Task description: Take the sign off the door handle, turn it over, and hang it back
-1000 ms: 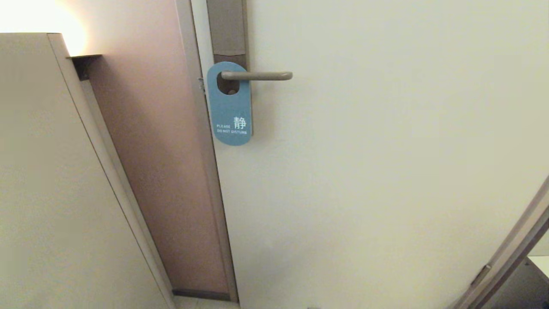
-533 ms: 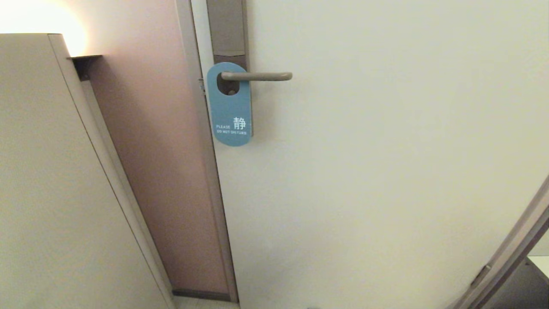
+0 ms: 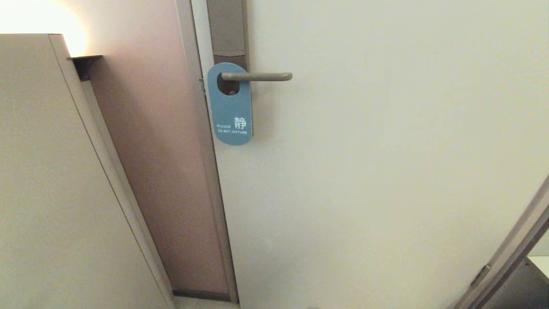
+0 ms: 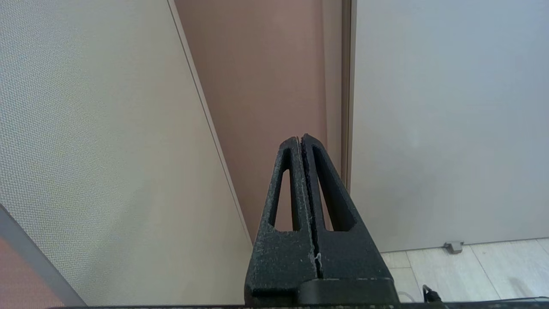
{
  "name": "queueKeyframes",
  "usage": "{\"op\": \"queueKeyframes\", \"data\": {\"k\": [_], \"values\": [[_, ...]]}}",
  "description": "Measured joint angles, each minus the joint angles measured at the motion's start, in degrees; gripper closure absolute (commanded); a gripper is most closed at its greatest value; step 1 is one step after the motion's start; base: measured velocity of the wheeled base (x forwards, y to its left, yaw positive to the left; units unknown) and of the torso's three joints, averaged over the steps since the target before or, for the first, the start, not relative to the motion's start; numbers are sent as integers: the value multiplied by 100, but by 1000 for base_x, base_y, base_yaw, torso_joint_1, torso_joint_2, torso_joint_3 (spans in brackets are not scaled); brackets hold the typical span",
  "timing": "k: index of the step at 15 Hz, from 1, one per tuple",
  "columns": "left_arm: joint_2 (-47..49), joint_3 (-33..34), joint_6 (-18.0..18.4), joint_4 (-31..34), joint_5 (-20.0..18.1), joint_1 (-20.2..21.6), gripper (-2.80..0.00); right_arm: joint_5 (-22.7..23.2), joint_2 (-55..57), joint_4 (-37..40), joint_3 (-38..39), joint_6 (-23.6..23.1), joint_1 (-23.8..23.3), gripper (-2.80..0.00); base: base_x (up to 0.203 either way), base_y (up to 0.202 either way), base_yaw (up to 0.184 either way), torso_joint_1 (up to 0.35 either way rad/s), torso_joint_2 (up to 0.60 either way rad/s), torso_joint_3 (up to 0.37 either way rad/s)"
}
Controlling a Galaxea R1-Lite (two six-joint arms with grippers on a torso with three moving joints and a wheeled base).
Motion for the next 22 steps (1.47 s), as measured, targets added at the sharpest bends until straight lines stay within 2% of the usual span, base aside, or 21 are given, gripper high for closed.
{"op": "queueKeyframes", "data": {"k": [22], "values": [[0, 2, -2, -4, -2, 0, 0, 9, -17, 10, 2, -30, 0, 0, 0, 0, 0, 0, 0, 0]]}}
